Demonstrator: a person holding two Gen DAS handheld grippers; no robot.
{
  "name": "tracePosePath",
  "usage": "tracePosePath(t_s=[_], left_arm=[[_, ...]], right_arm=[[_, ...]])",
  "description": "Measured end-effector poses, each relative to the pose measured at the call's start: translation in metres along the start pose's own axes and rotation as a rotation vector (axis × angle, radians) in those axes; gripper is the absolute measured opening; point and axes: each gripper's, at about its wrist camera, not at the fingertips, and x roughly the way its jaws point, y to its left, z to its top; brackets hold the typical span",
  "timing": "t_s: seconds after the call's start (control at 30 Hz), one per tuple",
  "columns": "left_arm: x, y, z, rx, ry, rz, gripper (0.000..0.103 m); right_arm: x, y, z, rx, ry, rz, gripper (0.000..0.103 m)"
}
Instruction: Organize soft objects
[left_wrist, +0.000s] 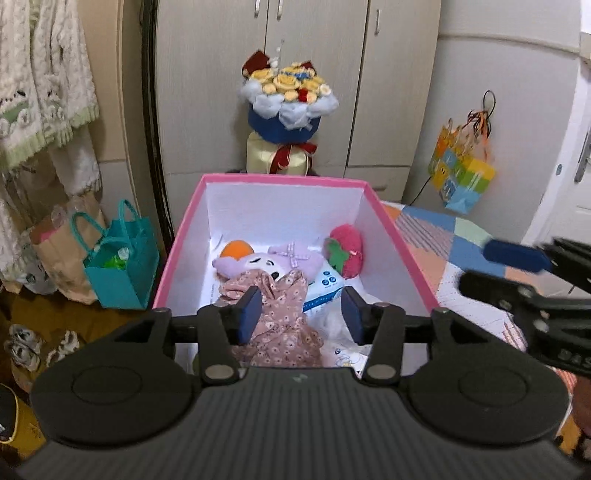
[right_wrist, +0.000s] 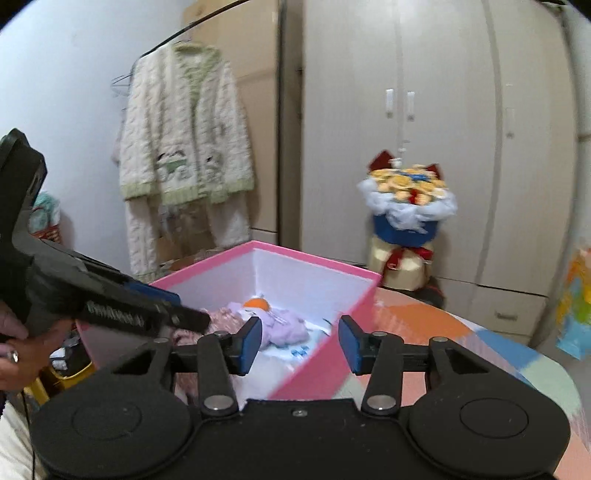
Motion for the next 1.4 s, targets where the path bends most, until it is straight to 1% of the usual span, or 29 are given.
tracePosePath(t_s=[0.1, 0.17, 0.27, 0.4, 0.47, 0.63, 0.73, 0.8, 0.87, 0.9, 0.93, 1.0, 1.07, 1.1, 1.13, 1.17, 1.2, 1.27, 1.3, 1.37, 1.4], left_arm=[[-0.012, -0.004, -0.002, 0.012, -0.028, 0.006, 0.053], [-0.019, -0.005, -0.003, 0.004, -0.038, 0.003, 0.056], [-0.030, -0.007, -0.010, -0.018, -0.048, 0.008, 0.059], [-0.041, -0.011, -0.016, -0.027, -0.049, -0.006, 0.062], [-0.047, -0.017, -0.018, -0.013, -0.055, -0.011, 0.064], [-0.063, -0.034, -0.022, 0.009, -0.081, -0.039, 0.067], [-0.070, -0.045, -0.025, 0.006, -0.088, -0.052, 0.068], [-0.076, -0.051, -0.027, 0.001, -0.093, -0.048, 0.069], [-0.083, -0.056, -0.029, 0.002, -0.103, -0.038, 0.074], [-0.087, -0.058, -0.030, 0.000, -0.111, -0.035, 0.081], [-0.090, -0.059, -0.032, -0.007, -0.119, -0.034, 0.084], [-0.097, -0.061, -0.034, -0.030, -0.127, -0.042, 0.085], [-0.103, -0.064, -0.036, -0.046, -0.133, -0.045, 0.088], [-0.105, -0.067, -0.037, -0.048, -0.136, -0.041, 0.095], [-0.106, -0.069, -0.037, -0.049, -0.137, -0.033, 0.102], [-0.107, -0.072, -0.038, -0.050, -0.140, -0.015, 0.103], [-0.108, -0.077, -0.038, -0.048, -0.138, 0.016, 0.103], [-0.105, -0.086, -0.037, -0.031, -0.092, 0.089, 0.103], [-0.102, -0.090, -0.034, -0.021, -0.061, 0.111, 0.103], [-0.100, -0.093, -0.031, -0.009, -0.024, 0.121, 0.103], [-0.102, -0.094, -0.031, -0.010, -0.036, 0.124, 0.103]], right_arm=[[-0.023, -0.002, -0.004, 0.041, 0.012, -0.014, 0.052], [-0.032, -0.008, -0.006, 0.092, 0.020, -0.009, 0.056], [-0.034, -0.019, -0.014, 0.182, 0.049, 0.003, 0.058], [-0.036, -0.026, -0.019, 0.214, 0.077, -0.046, 0.059], [-0.040, -0.028, -0.019, 0.232, 0.073, -0.053, 0.062], [-0.059, -0.023, -0.019, 0.224, 0.045, -0.075, 0.067], [-0.071, -0.022, -0.019, 0.220, 0.034, -0.087, 0.067], [-0.079, -0.022, -0.019, 0.225, 0.034, -0.103, 0.067], [-0.088, -0.024, -0.018, 0.222, 0.040, -0.117, 0.068], [-0.091, -0.025, -0.017, 0.218, 0.048, -0.120, 0.069], [-0.095, -0.027, -0.017, 0.216, 0.058, -0.126, 0.071], [-0.101, -0.031, -0.016, 0.217, 0.073, -0.139, 0.074], [-0.108, -0.035, -0.017, 0.223, 0.080, -0.149, 0.081], [-0.112, -0.037, -0.017, 0.232, 0.081, -0.152, 0.083], [-0.114, -0.039, -0.016, 0.241, 0.084, -0.152, 0.089], [-0.116, -0.041, -0.017, 0.250, 0.086, -0.148, 0.094], [-0.119, -0.043, -0.017, 0.253, 0.087, -0.145, 0.095], [-0.124, -0.042, -0.017, 0.252, 0.091, -0.148, 0.097], [-0.127, -0.041, -0.017, 0.247, 0.095, -0.150, 0.098], [-0.133, -0.039, -0.017, 0.237, 0.098, -0.156, 0.101], [-0.136, -0.038, -0.016, 0.235, 0.101, -0.161, 0.102]])
